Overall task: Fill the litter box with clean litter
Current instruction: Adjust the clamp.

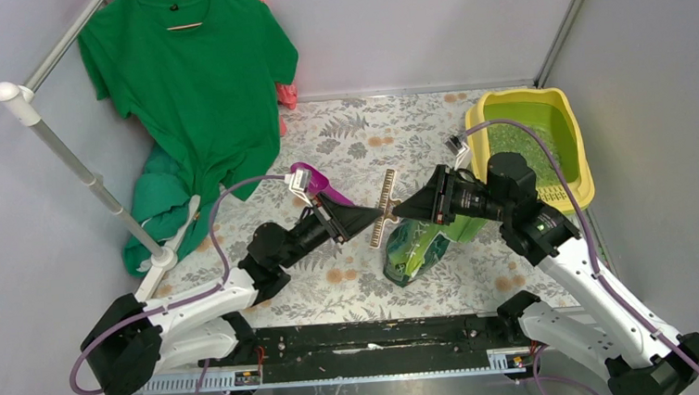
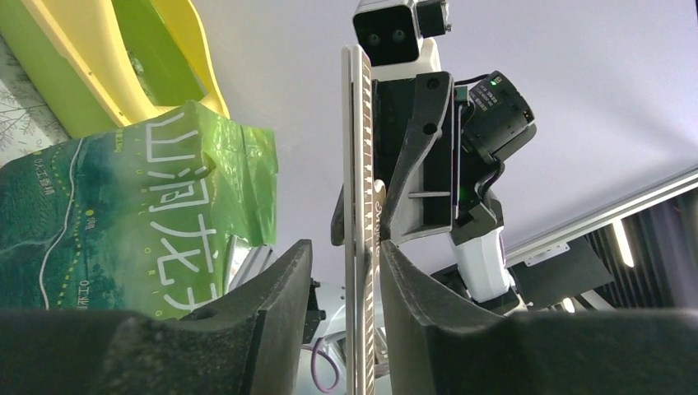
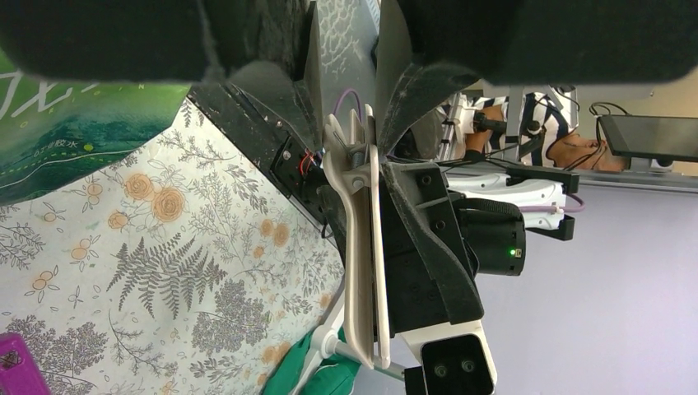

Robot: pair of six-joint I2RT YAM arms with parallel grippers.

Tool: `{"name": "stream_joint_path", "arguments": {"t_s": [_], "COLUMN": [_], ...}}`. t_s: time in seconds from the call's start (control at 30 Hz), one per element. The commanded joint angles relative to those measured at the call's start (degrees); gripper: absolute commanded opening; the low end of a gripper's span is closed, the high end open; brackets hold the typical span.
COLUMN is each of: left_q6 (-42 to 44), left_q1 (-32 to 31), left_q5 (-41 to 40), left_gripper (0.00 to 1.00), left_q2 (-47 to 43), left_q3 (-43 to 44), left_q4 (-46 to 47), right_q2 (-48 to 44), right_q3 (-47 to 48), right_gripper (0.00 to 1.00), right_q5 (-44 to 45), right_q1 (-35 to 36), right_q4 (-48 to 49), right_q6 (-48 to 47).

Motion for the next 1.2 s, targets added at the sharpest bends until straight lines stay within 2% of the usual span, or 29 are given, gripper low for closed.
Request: {"name": "stream_joint_path", "arguments": {"t_s": [0.0, 0.13, 0.27, 0.33, 0.37, 0.43, 0.47, 0.57, 0.6, 0.87, 1.17], "left_q6": [2.2, 3.0, 1.7, 1.2, 1.1, 0.9, 0.6, 0.4, 0.4, 0.4, -1.0], "left_q1": [-0.2, -0.2, -0.2, -0.3, -0.5, -0.9, -1.0, -1.0, -1.0, -0.9, -1.1], "left_q5": [-0.8, -1.1, 1.4, 2.6, 2.8, 2.4, 1.8, 0.0, -0.5, -2.5, -2.8], "left_gripper": [0.45, 0.49, 0.49, 0.45, 0.39, 0.2, 0.13, 0.09, 0.09, 0.09, 0.09], "left_q2": [-2.2, -2.3, 0.7, 2.1, 2.6, 3.1, 2.9, 1.6, 1.2, -0.5, 0.6], "left_q3": [0.8, 1.3, 2.0, 2.5, 2.6, 2.2, 1.5, 0.0, -0.2, -1.1, -2.2], "left_q4": [-1.2, -2.4, 1.8, 3.3, 4.2, 5.1, 5.5, 5.6, 5.2, 4.1, 7.3], "right_q2": [0.0, 0.5, 0.9, 1.1, 1.2, 1.5, 1.4, 1.2, 1.0, 1.0, 1.0], "right_q3": [3.2, 3.9, 3.3, 3.1, 3.1, 3.2, 3.3, 3.7, 3.7, 3.2, 1.6], "right_gripper": [0.0, 0.0, 0.0, 0.0, 0.02, 0.23, 0.29, 0.44, 0.46, 0.47, 0.46], "right_q5": [-0.3, -0.8, -1.0, -1.0, -1.0, -1.1, -1.0, -0.5, -0.1, -0.6, -1.1], "right_q1": [0.5, 0.5, 0.5, 0.5, 0.5, 0.5, 0.5, 0.5, 0.5, 0.5, 0.4], "right_q4": [1.3, 1.0, 1.9, 2.2, 2.3, 2.3, 2.2, 2.2, 2.3, 4.0, 6.8], "right_q6": [-1.2, -1.4, -1.1, -1.0, -0.9, -1.1, -1.1, -1.1, -1.1, -0.1, 1.5]}}
